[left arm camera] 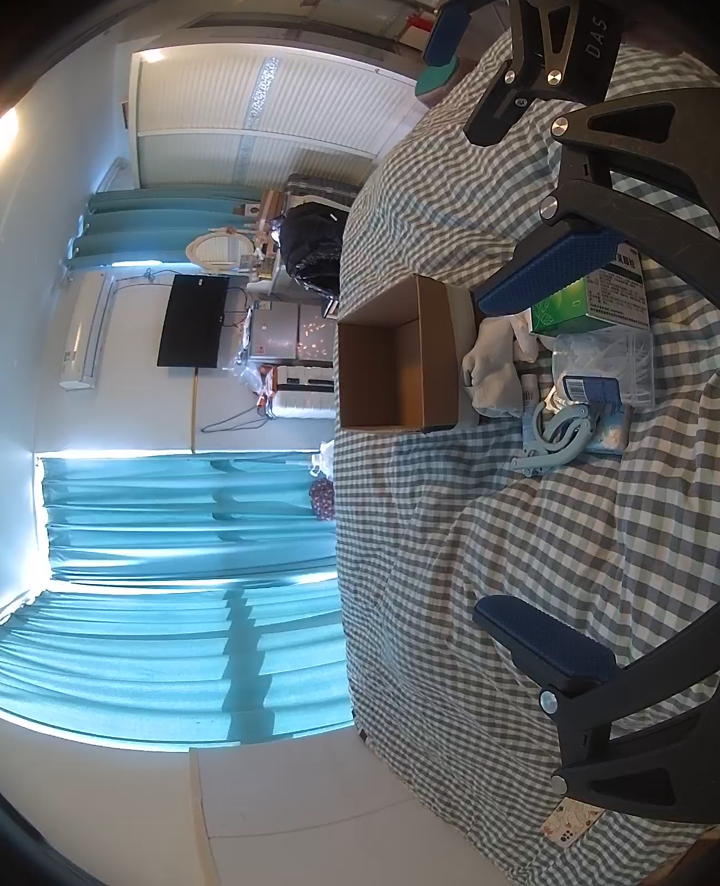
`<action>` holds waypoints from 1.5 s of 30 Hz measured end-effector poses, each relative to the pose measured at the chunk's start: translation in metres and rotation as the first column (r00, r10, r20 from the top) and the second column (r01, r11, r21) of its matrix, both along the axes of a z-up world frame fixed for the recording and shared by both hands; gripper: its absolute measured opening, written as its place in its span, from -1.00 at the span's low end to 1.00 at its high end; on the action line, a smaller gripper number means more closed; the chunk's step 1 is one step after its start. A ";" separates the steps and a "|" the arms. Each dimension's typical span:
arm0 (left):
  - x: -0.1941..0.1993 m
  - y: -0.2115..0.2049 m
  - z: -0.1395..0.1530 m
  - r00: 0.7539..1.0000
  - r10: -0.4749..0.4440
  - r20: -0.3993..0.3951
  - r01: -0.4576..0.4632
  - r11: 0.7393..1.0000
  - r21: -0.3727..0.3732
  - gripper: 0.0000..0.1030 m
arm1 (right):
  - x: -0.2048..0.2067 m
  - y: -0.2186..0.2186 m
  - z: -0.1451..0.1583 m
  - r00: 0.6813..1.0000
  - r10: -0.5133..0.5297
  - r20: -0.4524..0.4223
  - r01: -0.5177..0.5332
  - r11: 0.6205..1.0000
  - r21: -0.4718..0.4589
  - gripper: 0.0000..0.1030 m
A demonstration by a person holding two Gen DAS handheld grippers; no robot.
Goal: Organize objects
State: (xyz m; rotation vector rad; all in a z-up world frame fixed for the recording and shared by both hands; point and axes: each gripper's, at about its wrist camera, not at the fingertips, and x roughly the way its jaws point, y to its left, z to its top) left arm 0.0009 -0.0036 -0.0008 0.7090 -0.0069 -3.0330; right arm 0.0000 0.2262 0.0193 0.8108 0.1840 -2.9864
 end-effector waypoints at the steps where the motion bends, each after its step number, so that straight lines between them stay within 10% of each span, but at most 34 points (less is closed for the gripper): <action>1: 0.001 0.001 0.000 1.000 -0.001 -0.001 0.001 1.000 -0.002 1.00 | 0.000 0.000 0.000 1.000 -0.001 0.000 0.001 1.000 0.000 1.00; 31: -0.004 0.019 -0.023 0.998 -0.006 0.065 0.009 0.999 -0.041 1.00 | -0.004 0.003 -0.010 1.000 0.011 0.029 -0.011 1.000 0.004 0.99; 45: -0.036 0.045 -0.100 0.941 -0.074 0.331 0.101 0.993 -0.064 0.90 | -0.032 0.012 -0.053 0.990 -0.005 0.139 0.006 1.000 -0.007 0.97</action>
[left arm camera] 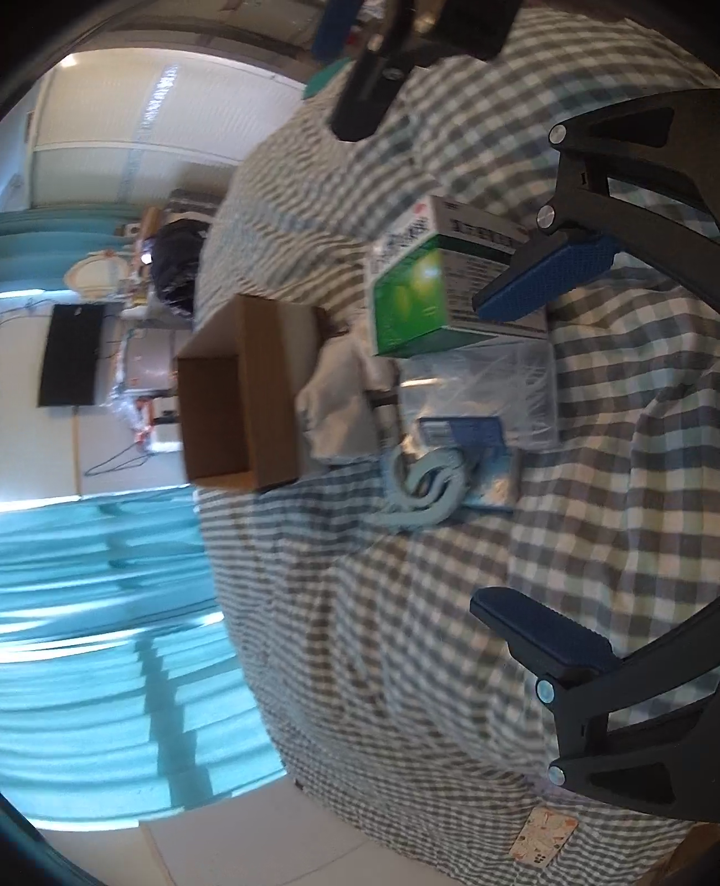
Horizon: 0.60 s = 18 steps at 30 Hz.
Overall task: Organize objects
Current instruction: 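Grasp the clear cotton-swab tub with the left gripper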
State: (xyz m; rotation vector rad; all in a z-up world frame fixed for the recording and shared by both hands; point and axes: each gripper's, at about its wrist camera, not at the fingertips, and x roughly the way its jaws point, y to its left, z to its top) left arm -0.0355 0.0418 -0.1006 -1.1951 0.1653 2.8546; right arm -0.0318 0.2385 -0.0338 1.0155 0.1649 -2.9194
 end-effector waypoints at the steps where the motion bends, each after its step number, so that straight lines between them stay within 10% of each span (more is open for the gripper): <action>1: -0.001 0.002 -0.005 1.000 -0.003 0.010 0.003 1.000 -0.005 0.90 | -0.002 0.001 -0.004 1.000 -0.001 0.009 0.001 1.000 -0.001 0.97; 18: -0.052 0.012 -0.051 0.990 -0.028 0.141 0.024 0.999 0.032 0.79 | -0.032 0.006 -0.038 0.997 -0.001 0.081 0.003 1.000 -0.025 0.97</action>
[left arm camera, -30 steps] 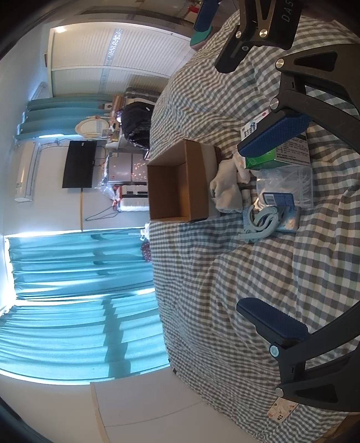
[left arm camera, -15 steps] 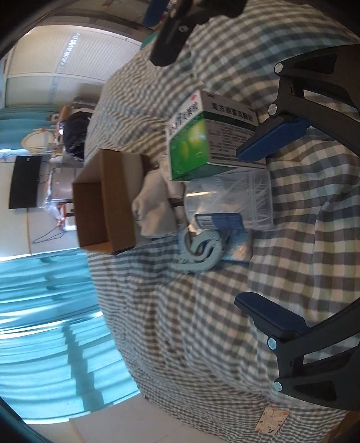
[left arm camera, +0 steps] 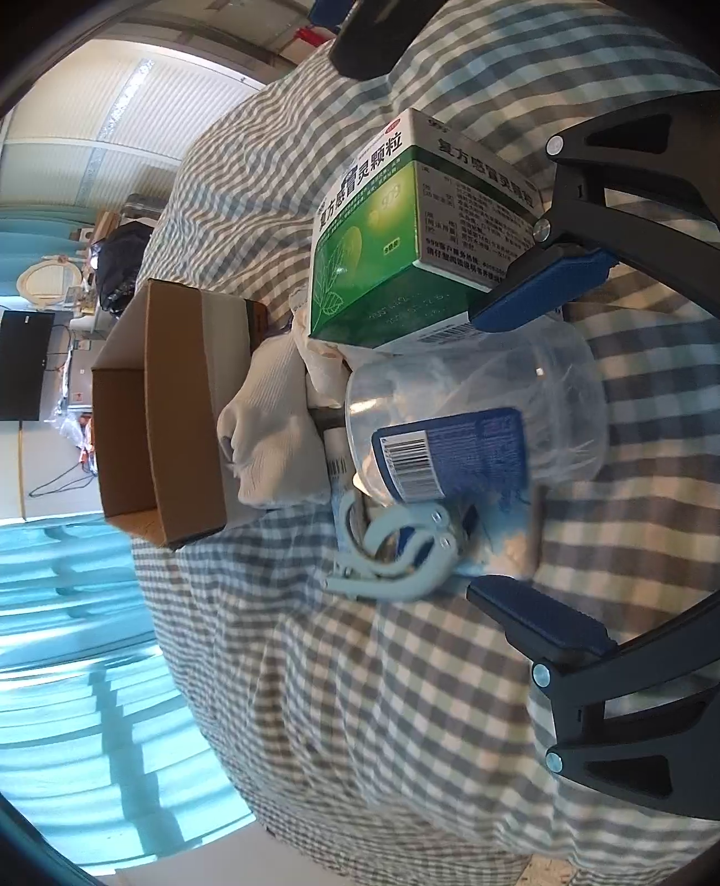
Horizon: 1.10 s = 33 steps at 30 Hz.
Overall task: Organize objects
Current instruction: 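Grasp the clear cotton-swab tub with the left gripper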
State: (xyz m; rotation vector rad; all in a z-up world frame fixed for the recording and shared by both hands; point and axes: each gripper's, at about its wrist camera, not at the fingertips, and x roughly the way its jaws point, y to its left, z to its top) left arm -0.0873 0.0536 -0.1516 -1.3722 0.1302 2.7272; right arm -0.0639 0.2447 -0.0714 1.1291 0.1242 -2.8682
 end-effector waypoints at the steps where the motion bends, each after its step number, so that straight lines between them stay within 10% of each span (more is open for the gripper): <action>1: -0.003 0.000 -0.002 1.000 -0.002 0.008 0.002 1.000 0.007 0.79 | -0.002 0.000 -0.001 1.000 0.000 0.002 0.000 1.000 -0.001 0.97; 10: -0.019 -0.008 -0.016 0.996 -0.012 0.083 0.005 0.996 0.084 0.80 | -0.014 -0.006 -0.010 1.000 0.010 0.030 -0.010 1.000 -0.010 0.97; 13: -0.018 -0.006 -0.017 0.994 -0.067 0.086 0.056 0.990 0.129 0.38 | -0.016 -0.008 -0.012 0.999 0.012 0.032 -0.012 1.000 -0.011 0.97; 20: -0.010 -0.006 -0.014 0.993 -0.087 0.085 0.075 0.987 0.139 0.31 | -0.014 -0.011 -0.010 1.000 0.005 0.027 -0.005 1.000 0.006 0.97; 33: 0.016 -0.048 0.056 0.992 0.054 -0.112 -0.060 0.997 -0.052 0.31 | 0.002 -0.045 0.004 0.998 0.060 0.010 -0.060 0.998 0.024 0.97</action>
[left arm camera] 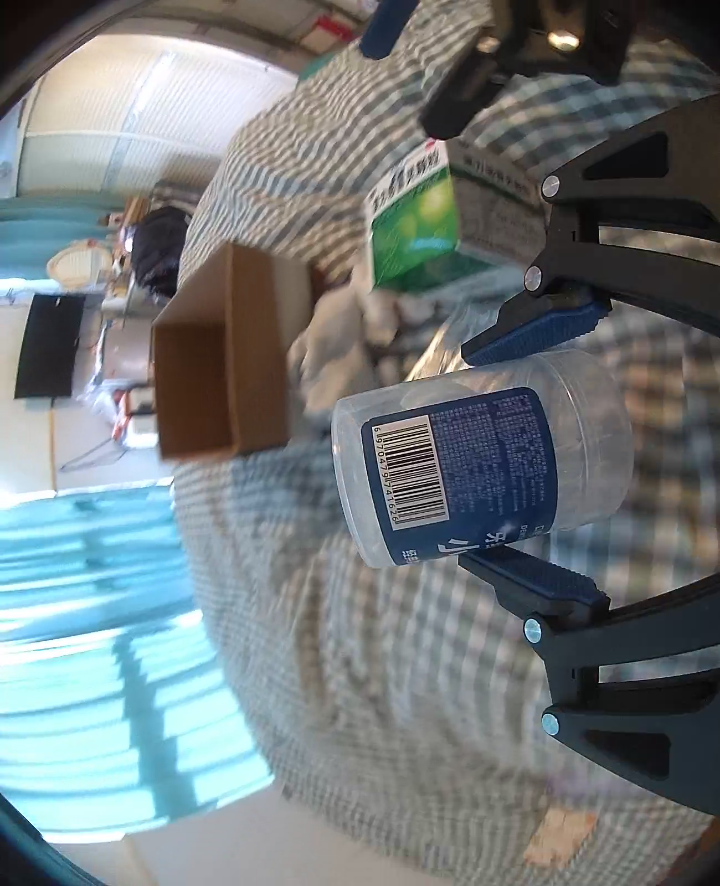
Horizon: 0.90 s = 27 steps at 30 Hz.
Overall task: Organize objects
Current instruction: 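Grasp the clear cotton-swab tub with the left gripper, then grasp the green medicine box with the right gripper while the left gripper lifts the tub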
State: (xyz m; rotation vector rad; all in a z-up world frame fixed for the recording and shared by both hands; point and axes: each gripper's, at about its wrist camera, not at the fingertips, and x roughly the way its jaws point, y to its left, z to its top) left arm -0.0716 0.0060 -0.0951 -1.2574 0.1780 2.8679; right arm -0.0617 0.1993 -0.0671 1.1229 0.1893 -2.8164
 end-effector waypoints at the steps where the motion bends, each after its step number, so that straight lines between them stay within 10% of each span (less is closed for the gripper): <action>1: 0.001 -0.003 0.003 1.000 0.013 -0.015 -0.014 1.000 -0.016 0.31 | 0.000 -0.004 -0.001 1.000 0.006 0.003 -0.006 1.000 0.002 0.97; 6: 0.008 -0.022 0.015 0.994 0.074 -0.079 -0.081 0.992 -0.100 0.31 | -0.003 -0.026 -0.008 0.999 0.032 0.030 -0.032 0.999 0.007 0.97; 24: 0.003 -0.037 0.002 0.998 0.012 -0.069 -0.014 0.999 -0.031 0.31 | -0.041 -0.049 -0.059 0.986 -0.066 0.153 0.054 0.995 0.081 0.97; 27: 0.004 -0.030 0.000 0.998 -0.018 -0.064 0.016 0.999 -0.034 0.31 | -0.044 -0.045 -0.065 0.983 -0.077 0.169 0.066 0.995 0.068 0.70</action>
